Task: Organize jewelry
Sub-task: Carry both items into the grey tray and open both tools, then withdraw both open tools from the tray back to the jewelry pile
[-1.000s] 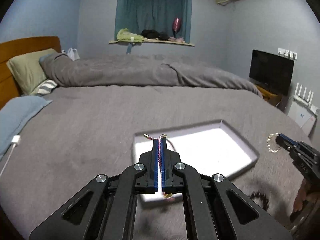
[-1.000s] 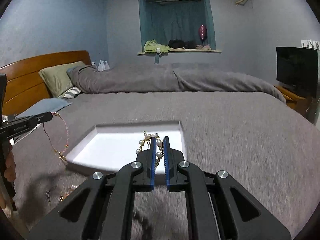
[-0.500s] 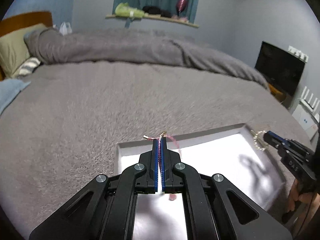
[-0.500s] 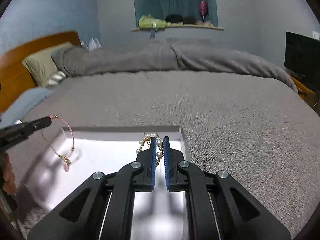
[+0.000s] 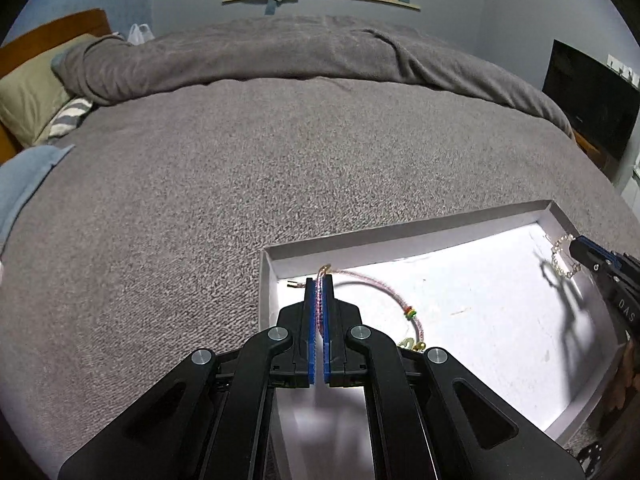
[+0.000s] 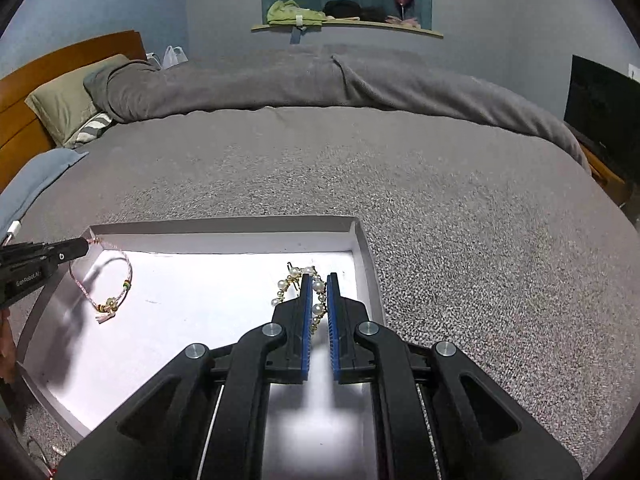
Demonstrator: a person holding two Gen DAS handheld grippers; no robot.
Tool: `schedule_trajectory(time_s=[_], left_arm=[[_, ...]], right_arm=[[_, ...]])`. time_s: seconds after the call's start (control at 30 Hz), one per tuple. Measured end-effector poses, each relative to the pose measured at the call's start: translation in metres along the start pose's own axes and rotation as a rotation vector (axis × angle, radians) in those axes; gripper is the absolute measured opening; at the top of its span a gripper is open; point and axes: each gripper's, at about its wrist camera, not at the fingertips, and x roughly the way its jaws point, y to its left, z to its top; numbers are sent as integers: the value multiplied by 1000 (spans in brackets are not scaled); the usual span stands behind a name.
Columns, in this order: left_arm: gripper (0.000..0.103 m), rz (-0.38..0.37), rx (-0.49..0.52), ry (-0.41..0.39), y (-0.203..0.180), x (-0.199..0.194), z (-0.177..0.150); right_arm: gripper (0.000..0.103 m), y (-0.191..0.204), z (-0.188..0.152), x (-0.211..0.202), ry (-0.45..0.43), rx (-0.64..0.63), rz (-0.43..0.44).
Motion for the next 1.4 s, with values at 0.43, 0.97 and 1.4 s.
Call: schedule_trajectory(time_s=[0.43, 0.97, 1.4], left_arm=[[53, 16, 6, -65, -1, -10, 4], [91, 37, -2, -170, -11, -61, -12], [95, 22, -3, -225, -6, -106, -65]], right_arm=[[33, -5, 4, -13, -52, 43, 58], [90, -23, -10, -73, -144, 117, 46], [97, -21, -61, -123, -181, 89, 40]])
